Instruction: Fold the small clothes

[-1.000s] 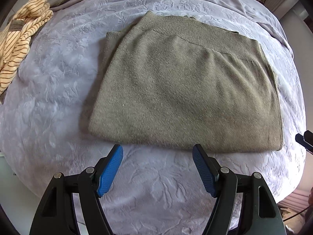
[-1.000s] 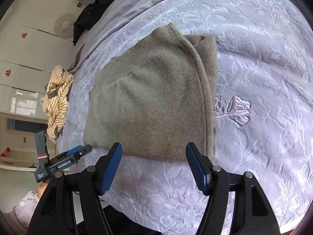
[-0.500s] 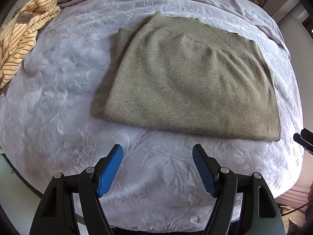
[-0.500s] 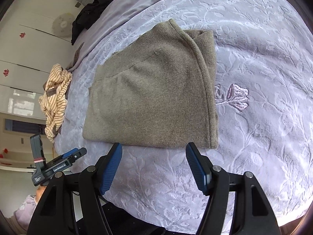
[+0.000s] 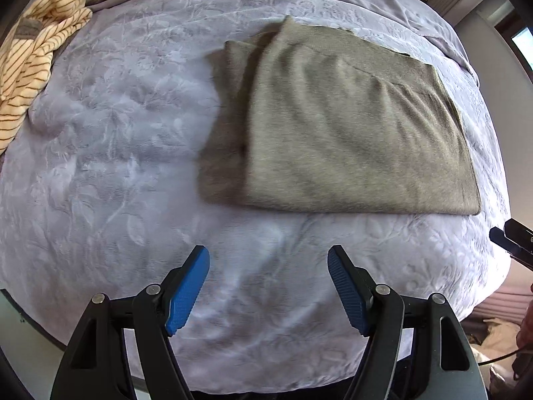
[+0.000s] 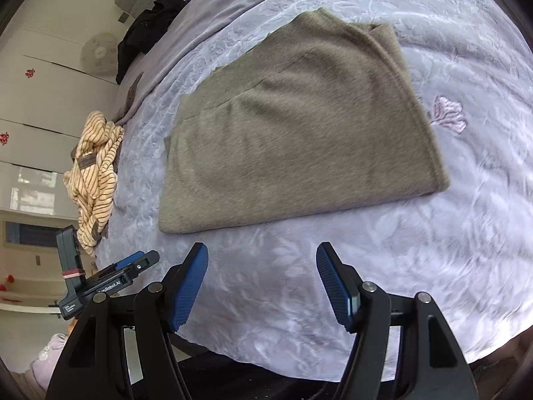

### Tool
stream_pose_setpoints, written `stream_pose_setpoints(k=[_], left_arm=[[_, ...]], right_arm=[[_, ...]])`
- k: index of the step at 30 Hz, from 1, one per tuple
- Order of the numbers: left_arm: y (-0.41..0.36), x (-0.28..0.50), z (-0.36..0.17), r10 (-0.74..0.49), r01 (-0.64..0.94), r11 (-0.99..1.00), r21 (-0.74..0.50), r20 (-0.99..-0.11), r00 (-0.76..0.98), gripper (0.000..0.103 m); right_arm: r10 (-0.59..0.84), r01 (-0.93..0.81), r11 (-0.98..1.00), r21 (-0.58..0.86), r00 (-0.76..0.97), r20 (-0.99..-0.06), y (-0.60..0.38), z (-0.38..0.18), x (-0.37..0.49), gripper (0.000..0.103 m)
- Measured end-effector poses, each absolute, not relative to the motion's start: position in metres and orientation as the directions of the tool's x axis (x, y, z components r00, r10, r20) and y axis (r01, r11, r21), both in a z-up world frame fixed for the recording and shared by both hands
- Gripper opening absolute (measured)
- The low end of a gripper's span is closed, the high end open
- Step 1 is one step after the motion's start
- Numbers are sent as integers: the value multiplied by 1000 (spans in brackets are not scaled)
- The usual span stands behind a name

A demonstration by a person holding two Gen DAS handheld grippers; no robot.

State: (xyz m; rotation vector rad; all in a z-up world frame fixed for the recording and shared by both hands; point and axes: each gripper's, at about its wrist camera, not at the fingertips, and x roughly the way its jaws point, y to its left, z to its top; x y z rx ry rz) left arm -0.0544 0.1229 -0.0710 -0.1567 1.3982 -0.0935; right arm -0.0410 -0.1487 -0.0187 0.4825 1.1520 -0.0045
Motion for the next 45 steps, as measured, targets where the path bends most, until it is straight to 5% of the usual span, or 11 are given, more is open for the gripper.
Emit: stream_pose_setpoints(k=[19, 23, 28, 31, 39, 43, 45], left_arm=[[157, -68, -85, -255, -109, 953, -283, -942, 219, 74], [158, -67, -90, -236, -146, 952, -269, -948, 213, 88], [160, -64, -92, -217, -168, 951, -260, -947, 235, 88], [163, -61, -98, -256, -198, 933, -301, -940, 225, 88], [172, -28, -100, -407, -159, 869, -468, -860, 308, 87], [158, -6, -113, -477, -49, 861, -506, -838, 267, 69], [152, 1, -121, -484, -21, 864, -503, -842, 237, 32]], right_arm=[[216, 119, 955, 274, 357, -909, -54, -23, -5, 71], [226, 118, 954, 275, 319, -921, -50, -33, -3, 71], [230, 122, 954, 275, 292, -929, -47, -41, -1, 71], [237, 128, 951, 281, 280, -930, -46, -45, 2, 80], [262, 119, 948, 296, 241, -935, -43, -54, 4, 80], [264, 126, 947, 297, 223, -938, -46, -59, 3, 80], [269, 127, 945, 301, 218, -938, -47, -60, 3, 80]])
